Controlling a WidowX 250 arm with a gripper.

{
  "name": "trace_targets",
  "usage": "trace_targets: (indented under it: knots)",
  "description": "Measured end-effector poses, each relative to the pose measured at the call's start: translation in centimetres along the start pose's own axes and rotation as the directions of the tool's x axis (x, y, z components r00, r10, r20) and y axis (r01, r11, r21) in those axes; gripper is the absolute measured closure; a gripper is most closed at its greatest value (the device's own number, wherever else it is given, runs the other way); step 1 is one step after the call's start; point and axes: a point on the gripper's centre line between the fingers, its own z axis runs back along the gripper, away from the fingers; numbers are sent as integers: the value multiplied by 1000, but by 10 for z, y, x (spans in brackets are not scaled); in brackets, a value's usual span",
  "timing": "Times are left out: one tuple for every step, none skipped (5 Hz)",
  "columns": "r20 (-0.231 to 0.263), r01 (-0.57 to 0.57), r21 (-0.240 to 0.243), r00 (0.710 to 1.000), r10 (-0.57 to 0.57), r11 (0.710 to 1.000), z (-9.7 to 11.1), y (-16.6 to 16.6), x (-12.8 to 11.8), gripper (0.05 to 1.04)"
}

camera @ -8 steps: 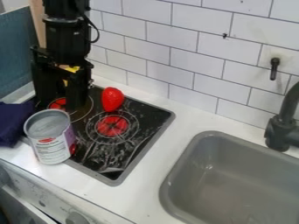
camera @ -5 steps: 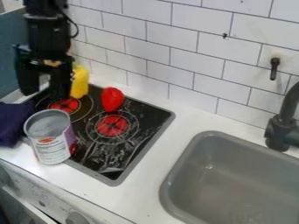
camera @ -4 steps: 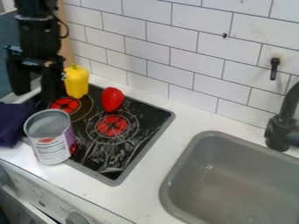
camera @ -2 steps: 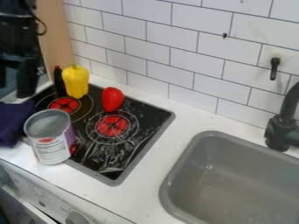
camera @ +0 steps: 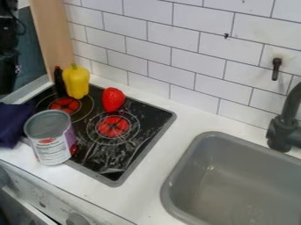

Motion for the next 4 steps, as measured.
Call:
trace_targets:
  knots:
    - [-18,24,-3,1000,-24,1000,-13,1,8,75]
    - [-30,45,-12,999,-45,999,-25,-4,7,75]
    - [-39,63,-2,997,-63,998,-34,-11,13,75]
    - [-76,69,7,995,-68,998,-47,-16,21,75]
